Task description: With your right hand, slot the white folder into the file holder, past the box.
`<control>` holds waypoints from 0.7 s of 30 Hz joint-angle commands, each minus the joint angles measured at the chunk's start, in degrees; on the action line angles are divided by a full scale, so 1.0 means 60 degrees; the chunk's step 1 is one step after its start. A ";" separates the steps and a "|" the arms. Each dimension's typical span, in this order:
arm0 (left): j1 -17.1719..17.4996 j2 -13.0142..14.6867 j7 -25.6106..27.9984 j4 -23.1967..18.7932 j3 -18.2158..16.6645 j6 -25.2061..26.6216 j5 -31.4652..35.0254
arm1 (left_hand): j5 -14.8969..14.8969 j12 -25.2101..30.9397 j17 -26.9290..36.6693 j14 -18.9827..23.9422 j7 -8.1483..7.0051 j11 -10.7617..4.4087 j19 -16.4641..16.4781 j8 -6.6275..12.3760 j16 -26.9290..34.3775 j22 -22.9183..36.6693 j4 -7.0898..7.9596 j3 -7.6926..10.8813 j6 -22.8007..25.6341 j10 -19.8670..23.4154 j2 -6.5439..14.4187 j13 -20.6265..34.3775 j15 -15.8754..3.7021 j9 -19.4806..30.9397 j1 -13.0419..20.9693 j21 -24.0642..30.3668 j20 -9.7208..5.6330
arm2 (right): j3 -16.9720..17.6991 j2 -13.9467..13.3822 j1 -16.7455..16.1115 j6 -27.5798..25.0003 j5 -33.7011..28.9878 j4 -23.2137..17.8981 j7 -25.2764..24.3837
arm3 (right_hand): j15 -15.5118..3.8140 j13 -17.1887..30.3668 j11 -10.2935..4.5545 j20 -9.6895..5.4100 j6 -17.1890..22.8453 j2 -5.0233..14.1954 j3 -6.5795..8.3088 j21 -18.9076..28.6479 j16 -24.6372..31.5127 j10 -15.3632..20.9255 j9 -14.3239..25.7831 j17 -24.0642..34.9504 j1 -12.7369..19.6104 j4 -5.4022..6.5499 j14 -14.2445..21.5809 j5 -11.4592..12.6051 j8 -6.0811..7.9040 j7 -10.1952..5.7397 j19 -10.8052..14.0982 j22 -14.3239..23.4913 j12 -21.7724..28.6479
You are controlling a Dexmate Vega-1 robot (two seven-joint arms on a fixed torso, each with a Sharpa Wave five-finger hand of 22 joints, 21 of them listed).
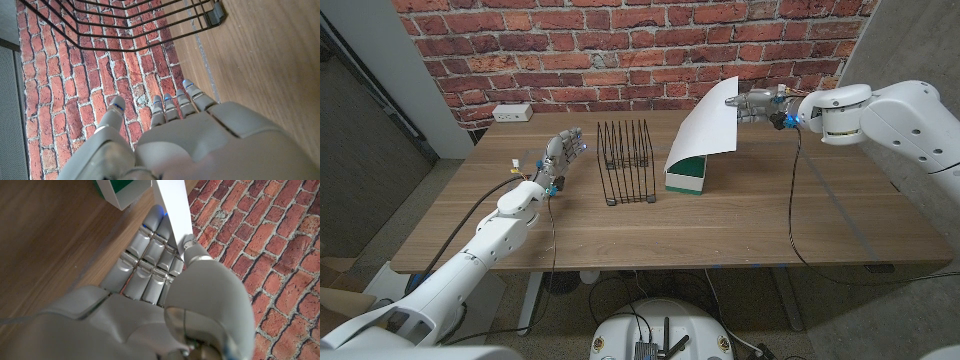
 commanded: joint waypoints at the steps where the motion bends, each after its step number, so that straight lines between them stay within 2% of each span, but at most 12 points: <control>1: -0.0034 -0.0009 -0.0085 0.0077 0.0019 -0.0005 -0.0038 | 0.0067 0.0027 0.0008 0.0072 -0.0003 0.0043 0.0093 0.0034 0.0039 0.0028 0.0019 0.0041 0.0089 0.0083 0.0253 0.0018 -0.0423 0.0051 0.0007 0.0026 -0.0546 | -0.0462 -0.0013 0.0433 -0.0459 -0.0994 -0.0747 -0.0411 | -0.0024 0.0047 0.0013 -0.0005 0.0054 0.0016 0.0071 0.0054 -0.0030 0.0086 0.0021 0.0045 0.0113 -0.0024 -0.0014 0.0039 0.0019 0.0033 -0.0046 0.0017 -0.0032; 8: -0.0046 -0.0006 -0.0167 0.0139 0.0008 -0.0055 -0.0061 | 0.0067 0.0025 0.0008 0.0075 -0.0008 0.0029 0.0095 0.0035 0.0040 0.0028 0.0017 0.0044 0.0094 0.0082 0.0250 0.0018 -0.0417 0.0051 0.0006 0.0026 -0.0540 | -0.0681 0.0252 0.0590 -0.0941 -0.1624 -0.1240 -0.0988 | -0.0029 0.0058 0.0019 0.0000 0.0101 -0.0002 0.0076 0.0097 -0.0024 0.0115 0.0020 0.0079 0.0138 -0.0040 0.0009 0.0044 0.0029 0.0033 -0.0015 0.0017 -0.0044; 21: -0.0132 -0.0008 -0.0325 0.0279 0.0025 -0.0079 -0.0088 | 0.0067 0.0022 0.0007 0.0074 -0.0014 0.0040 0.0098 0.0028 0.0039 0.0028 0.0017 0.0051 0.0080 0.0079 0.0251 0.0018 -0.0420 0.0051 0.0006 0.0026 -0.0533 | -0.1131 0.0491 0.1018 -0.1765 -0.2739 -0.1867 -0.0995 | -0.0030 0.0069 0.0022 0.0002 0.0114 -0.0024 0.0100 0.0157 -0.0047 0.0113 0.0018 0.0124 0.0181 -0.0056 0.0016 0.0057 0.0016 0.0028 -0.0015 0.0014 -0.0098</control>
